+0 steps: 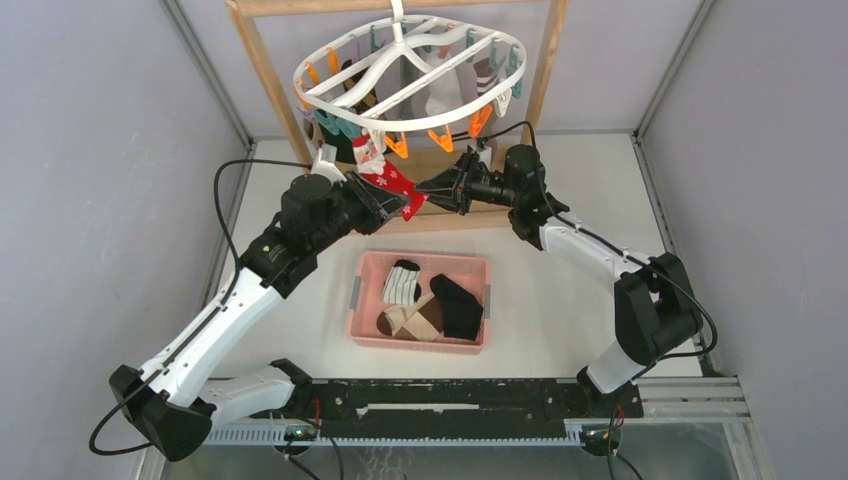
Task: Remove the socks clipped to the hanger
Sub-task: Remove the sock from the hanger.
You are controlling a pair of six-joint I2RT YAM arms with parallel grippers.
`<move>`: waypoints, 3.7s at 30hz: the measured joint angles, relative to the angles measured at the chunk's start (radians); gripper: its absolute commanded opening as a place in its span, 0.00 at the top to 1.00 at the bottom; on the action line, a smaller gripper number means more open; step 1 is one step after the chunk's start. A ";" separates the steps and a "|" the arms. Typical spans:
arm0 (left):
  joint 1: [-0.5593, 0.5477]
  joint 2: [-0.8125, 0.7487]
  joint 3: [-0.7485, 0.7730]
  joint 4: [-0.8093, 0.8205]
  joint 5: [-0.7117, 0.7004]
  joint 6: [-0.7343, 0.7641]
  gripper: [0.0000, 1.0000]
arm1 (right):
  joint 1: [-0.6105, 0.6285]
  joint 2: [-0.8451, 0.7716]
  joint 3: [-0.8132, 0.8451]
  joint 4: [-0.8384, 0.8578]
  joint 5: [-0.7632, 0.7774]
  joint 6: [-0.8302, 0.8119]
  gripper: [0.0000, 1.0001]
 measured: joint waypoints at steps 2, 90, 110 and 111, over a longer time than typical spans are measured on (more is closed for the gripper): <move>0.000 0.000 0.000 -0.001 0.000 0.004 0.75 | 0.003 0.000 0.000 -0.002 0.000 -0.005 0.98; 0.063 0.129 0.332 0.011 -0.349 0.540 0.49 | -0.013 -0.042 0.000 -0.183 -0.053 -0.154 1.00; 0.064 0.129 0.332 0.055 -0.346 0.500 0.98 | -0.011 -0.042 -0.003 -0.197 -0.056 -0.168 1.00; 0.064 0.129 0.332 0.055 -0.345 0.500 0.99 | -0.011 -0.042 -0.003 -0.197 -0.056 -0.168 1.00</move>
